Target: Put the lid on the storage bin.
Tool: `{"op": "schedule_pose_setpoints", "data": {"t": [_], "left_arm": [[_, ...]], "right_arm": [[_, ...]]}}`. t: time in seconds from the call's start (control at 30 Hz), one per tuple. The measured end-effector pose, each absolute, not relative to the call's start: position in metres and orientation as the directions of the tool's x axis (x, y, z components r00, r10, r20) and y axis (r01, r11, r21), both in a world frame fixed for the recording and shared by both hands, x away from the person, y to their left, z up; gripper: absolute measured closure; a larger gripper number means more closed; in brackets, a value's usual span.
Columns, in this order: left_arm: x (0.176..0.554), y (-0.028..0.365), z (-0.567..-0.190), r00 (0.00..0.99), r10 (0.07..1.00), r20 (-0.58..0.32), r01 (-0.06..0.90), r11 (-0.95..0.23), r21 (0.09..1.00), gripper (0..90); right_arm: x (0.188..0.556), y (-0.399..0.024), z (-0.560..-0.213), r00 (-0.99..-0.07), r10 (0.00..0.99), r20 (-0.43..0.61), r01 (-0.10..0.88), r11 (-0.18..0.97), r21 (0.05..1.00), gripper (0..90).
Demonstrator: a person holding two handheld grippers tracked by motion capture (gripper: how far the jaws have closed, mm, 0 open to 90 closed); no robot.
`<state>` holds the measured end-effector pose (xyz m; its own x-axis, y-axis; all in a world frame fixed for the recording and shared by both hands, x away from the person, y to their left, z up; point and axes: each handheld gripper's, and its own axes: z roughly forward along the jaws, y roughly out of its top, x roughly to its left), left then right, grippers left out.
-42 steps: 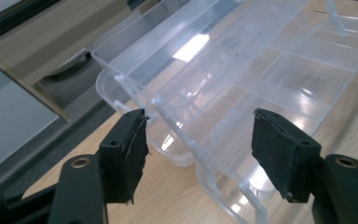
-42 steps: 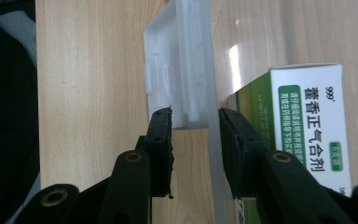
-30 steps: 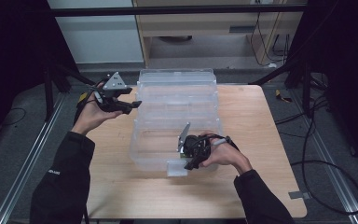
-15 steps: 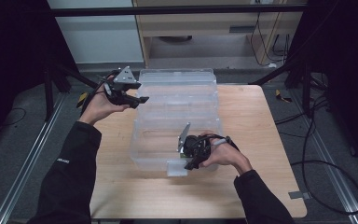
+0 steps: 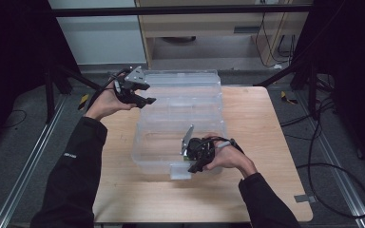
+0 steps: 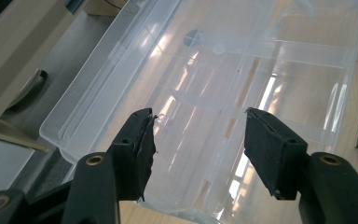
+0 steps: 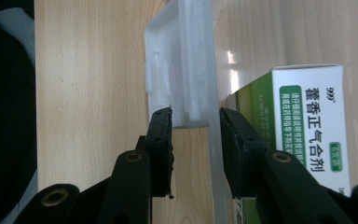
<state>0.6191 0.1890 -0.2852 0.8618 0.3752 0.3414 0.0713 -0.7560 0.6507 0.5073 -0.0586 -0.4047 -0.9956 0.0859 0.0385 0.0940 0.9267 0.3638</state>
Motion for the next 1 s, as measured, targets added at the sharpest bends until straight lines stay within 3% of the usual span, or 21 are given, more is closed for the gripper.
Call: {"op": "schedule_pose_setpoints", "data": {"t": [1.0], "left_arm": [[0.628,0.162,-0.304,0.897,0.249,0.366,0.029,-0.858,0.513,54.7]], "right_arm": [[0.507,-0.058,-0.404,-0.996,0.083,0.037,0.09,0.93,0.356,66.3]]}}
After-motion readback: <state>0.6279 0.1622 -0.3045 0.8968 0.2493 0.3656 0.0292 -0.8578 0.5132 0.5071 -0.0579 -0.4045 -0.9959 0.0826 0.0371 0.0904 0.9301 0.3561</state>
